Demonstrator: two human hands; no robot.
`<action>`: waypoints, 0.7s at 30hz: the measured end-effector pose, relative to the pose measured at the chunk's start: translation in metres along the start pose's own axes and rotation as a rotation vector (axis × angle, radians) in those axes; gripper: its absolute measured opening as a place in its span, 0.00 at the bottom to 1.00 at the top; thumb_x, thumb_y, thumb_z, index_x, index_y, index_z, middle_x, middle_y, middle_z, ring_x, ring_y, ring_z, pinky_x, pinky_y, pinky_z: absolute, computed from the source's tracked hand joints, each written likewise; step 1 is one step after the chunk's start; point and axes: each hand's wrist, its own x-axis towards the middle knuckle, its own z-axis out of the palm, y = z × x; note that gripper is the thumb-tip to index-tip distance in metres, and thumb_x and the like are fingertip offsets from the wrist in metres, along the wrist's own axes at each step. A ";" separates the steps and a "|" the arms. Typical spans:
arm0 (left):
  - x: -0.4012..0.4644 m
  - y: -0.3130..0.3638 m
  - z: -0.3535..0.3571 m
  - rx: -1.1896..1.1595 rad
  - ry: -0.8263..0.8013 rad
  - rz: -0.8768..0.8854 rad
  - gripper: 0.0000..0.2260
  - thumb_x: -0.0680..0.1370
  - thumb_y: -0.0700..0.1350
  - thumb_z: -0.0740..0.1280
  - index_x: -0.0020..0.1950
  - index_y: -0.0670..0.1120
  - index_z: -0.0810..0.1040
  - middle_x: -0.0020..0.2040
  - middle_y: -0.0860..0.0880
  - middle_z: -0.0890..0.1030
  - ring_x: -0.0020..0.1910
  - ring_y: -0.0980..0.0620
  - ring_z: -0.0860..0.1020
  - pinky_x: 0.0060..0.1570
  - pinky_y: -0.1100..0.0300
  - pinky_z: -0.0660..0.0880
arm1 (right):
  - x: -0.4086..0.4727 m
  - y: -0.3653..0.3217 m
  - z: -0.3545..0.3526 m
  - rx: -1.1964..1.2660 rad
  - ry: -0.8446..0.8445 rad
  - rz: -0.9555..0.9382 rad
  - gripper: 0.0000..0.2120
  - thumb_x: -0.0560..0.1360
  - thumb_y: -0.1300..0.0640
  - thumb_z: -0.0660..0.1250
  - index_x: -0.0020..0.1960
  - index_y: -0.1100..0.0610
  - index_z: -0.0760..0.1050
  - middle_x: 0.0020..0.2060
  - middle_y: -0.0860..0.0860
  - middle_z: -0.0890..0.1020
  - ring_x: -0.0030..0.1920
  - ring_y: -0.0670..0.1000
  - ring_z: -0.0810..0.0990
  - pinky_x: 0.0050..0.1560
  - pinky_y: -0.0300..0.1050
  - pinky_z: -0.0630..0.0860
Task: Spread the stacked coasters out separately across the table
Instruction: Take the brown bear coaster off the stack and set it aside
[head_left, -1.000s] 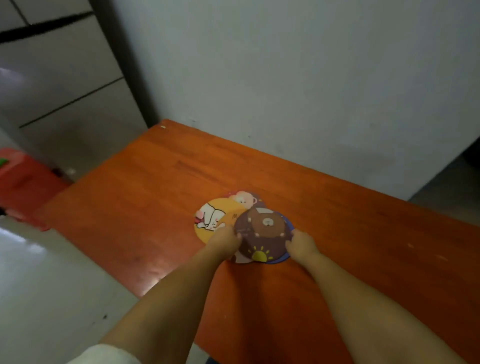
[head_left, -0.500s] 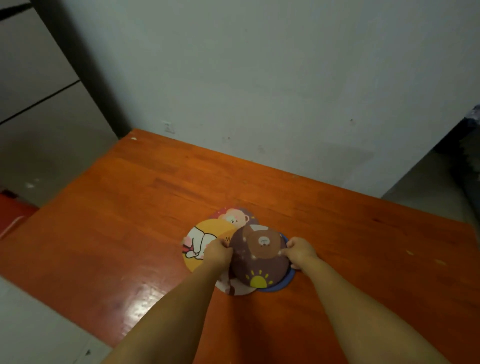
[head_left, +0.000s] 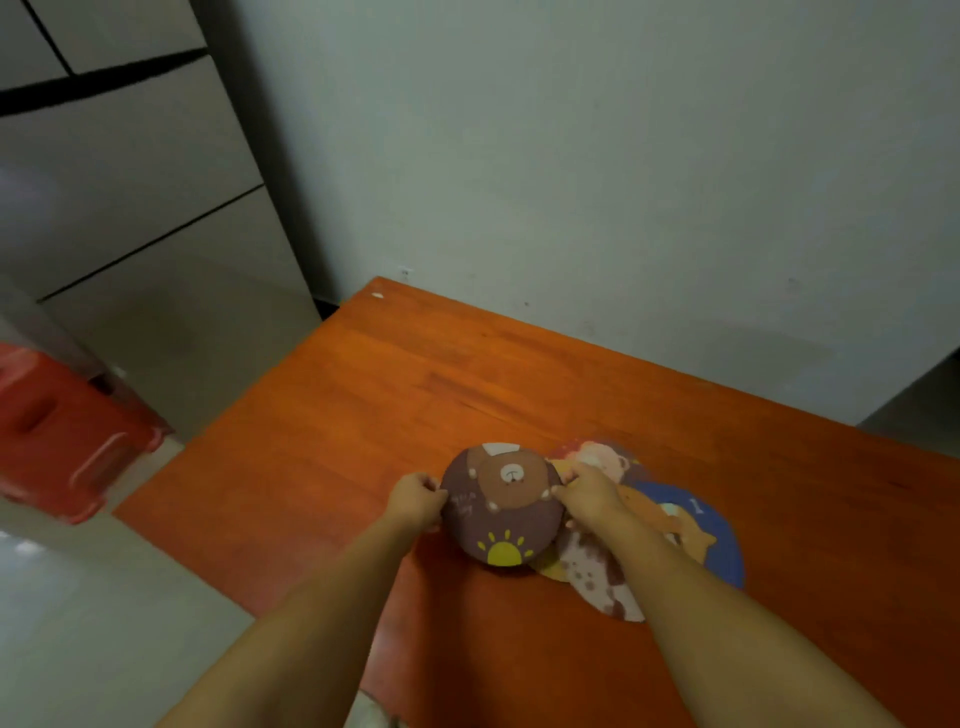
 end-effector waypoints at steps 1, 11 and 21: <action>0.008 -0.011 -0.020 -0.001 0.000 -0.007 0.17 0.78 0.35 0.62 0.32 0.45 0.63 0.28 0.44 0.69 0.25 0.50 0.69 0.13 0.69 0.67 | 0.001 -0.013 0.019 0.020 0.009 0.012 0.16 0.79 0.61 0.63 0.36 0.53 0.61 0.33 0.54 0.69 0.30 0.53 0.67 0.34 0.50 0.74; 0.070 -0.091 -0.169 0.282 0.012 0.003 0.18 0.76 0.41 0.68 0.29 0.46 0.65 0.40 0.32 0.81 0.42 0.37 0.83 0.43 0.49 0.80 | 0.003 -0.112 0.171 0.058 -0.001 0.103 0.16 0.77 0.60 0.66 0.34 0.53 0.64 0.43 0.59 0.78 0.36 0.56 0.78 0.24 0.42 0.77; 0.083 -0.098 -0.167 0.659 -0.050 0.145 0.16 0.77 0.48 0.64 0.60 0.40 0.73 0.62 0.38 0.77 0.63 0.39 0.76 0.59 0.49 0.73 | -0.002 -0.120 0.196 -0.273 0.085 0.128 0.15 0.79 0.53 0.64 0.60 0.61 0.68 0.59 0.62 0.79 0.59 0.63 0.79 0.46 0.51 0.73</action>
